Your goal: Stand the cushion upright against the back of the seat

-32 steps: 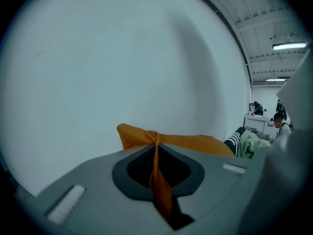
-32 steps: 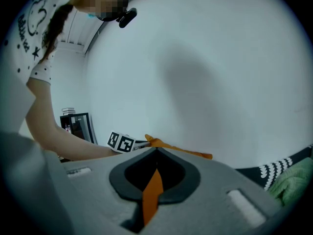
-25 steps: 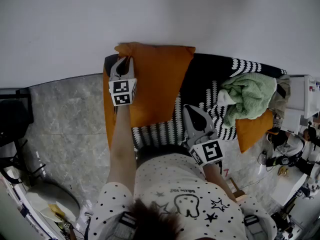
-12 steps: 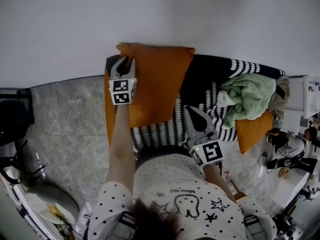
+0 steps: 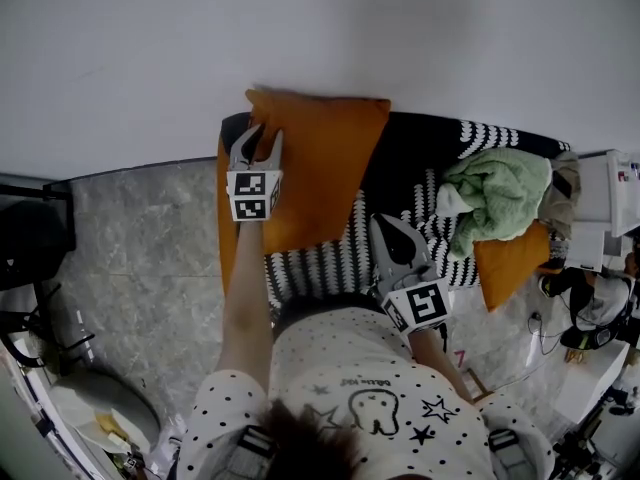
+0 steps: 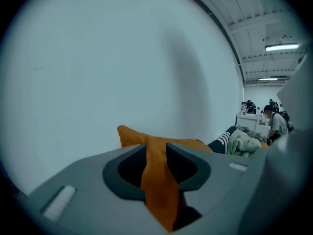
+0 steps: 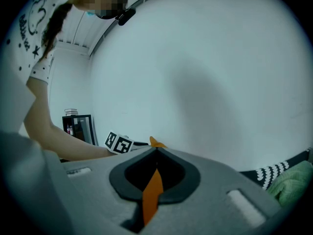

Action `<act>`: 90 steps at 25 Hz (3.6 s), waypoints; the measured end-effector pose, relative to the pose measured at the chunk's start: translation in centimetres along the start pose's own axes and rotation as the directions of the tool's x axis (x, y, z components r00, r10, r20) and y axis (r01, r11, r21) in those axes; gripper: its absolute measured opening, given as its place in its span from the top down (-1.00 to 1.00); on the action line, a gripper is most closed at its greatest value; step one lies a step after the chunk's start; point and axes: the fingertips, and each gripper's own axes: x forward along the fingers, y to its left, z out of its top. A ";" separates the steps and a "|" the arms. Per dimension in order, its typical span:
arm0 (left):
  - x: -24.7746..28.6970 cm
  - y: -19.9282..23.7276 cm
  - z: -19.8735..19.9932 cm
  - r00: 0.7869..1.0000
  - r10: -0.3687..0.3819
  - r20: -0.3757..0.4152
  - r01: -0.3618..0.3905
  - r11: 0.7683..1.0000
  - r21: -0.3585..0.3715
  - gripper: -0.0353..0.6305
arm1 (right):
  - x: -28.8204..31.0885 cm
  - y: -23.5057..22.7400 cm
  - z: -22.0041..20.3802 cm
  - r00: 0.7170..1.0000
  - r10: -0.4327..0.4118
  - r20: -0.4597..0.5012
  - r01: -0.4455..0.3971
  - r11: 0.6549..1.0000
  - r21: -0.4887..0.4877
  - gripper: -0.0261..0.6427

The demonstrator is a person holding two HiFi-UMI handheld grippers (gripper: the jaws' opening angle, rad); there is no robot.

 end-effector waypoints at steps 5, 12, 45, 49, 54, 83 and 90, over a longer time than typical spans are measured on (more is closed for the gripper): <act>-3.5 -1.6 2.1 0.999 0.000 0.051 -0.001 1.000 0.022 0.50 | -1.1 0.5 0.1 1.000 0.002 0.023 -0.002 1.000 -0.005 0.94; -9.4 -5.9 5.5 0.994 -0.022 0.111 0.012 0.996 0.089 0.65 | -2.4 0.8 0.0 0.999 0.010 0.053 -0.012 0.999 0.030 0.94; -27.2 -15.5 10.4 0.968 -0.050 0.244 0.061 0.997 -0.036 0.90 | -7.3 2.7 0.9 0.996 0.011 0.092 -0.014 1.000 0.027 0.94; -27.5 -16.9 10.1 0.965 -0.077 0.249 0.090 0.995 -0.040 0.90 | -8.0 3.7 0.8 0.996 0.033 0.088 -0.033 0.999 -0.006 0.94; -27.7 -19.2 8.7 0.970 -0.111 0.217 0.122 0.992 -0.037 0.90 | -9.3 4.8 0.4 0.994 0.077 0.079 -0.076 0.997 -0.025 0.93; -25.9 -19.4 7.1 0.968 -0.182 0.171 0.197 0.978 -0.073 0.88 | -5.4 8.7 -2.9 0.963 0.254 -0.092 -0.255 0.967 -0.005 0.94; -25.9 -19.2 7.3 0.969 -0.173 0.178 0.192 0.977 -0.092 0.88 | -5.3 8.6 -2.9 0.962 0.256 -0.093 -0.257 0.966 -0.003 0.94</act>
